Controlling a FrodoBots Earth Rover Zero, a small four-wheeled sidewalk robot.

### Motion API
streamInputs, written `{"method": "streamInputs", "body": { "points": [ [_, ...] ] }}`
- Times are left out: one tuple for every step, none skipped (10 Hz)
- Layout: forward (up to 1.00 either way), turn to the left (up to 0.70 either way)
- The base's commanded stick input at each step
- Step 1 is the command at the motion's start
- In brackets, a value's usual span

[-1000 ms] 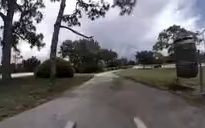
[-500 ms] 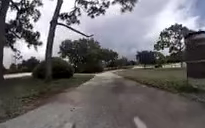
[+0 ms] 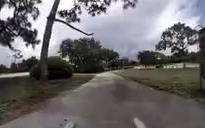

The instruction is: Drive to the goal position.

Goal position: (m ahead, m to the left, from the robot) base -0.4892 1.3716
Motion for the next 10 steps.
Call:
{"method": "streamInputs", "body": {
  "points": [
    [0.70,-0.34],
    [0.70,-0.35],
    [0.70,-0.35],
    [0.70,-0.21],
    [0.70,0.00],
    [0.70,0.00],
    [0.70,0.00],
    [0.70,0.00],
    [0.70,0.00],
    [0.70,0.00]
  ]
}}
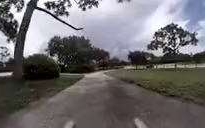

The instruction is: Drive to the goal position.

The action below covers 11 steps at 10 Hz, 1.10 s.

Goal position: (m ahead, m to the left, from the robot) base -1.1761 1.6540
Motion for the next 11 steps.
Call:
{"method": "streamInputs", "body": {
  "points": [
    [0.70,0.00],
    [0.70,0.00],
    [0.70,0.00],
    [0.70,0.00],
    [0.70,0.00],
    [0.70,0.00],
    [0.70,0.00],
    [0.70,0.00],
    [0.70,0.12],
    [0.70,0.26],
    [0.70,0.35]
  ]
}}
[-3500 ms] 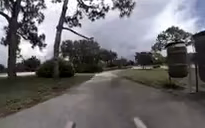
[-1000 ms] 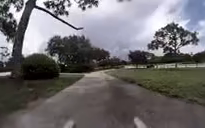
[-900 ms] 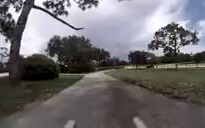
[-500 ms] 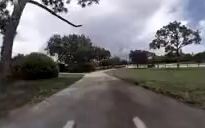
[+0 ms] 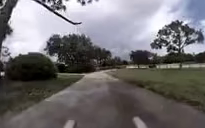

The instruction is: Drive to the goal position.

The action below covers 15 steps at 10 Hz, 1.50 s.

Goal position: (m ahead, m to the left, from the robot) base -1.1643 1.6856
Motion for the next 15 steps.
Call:
{"method": "streamInputs", "body": {
  "points": [
    [0.70,0.26],
    [0.70,0.00],
    [0.70,0.00],
    [0.70,0.00],
    [0.70,0.00],
    [0.70,0.00],
    [0.70,0.00],
    [0.70,0.00],
    [0.70,0.00],
    [0.70,0.00],
    [0.70,0.00],
    [0.70,0.00],
    [0.70,0.00],
    [0.70,0.00],
    [0.70,0.00]
  ]
}}
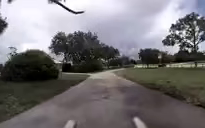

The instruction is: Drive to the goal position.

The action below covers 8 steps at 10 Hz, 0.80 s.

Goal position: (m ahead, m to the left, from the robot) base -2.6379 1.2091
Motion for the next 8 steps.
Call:
{"method": "streamInputs", "body": {
  "points": [
    [0.70,0.00],
    [0.70,0.00],
    [0.70,0.00],
    [0.70,0.00],
    [0.70,0.00],
    [0.70,0.00],
    [0.70,0.00],
    [0.70,0.00]
  ]
}}
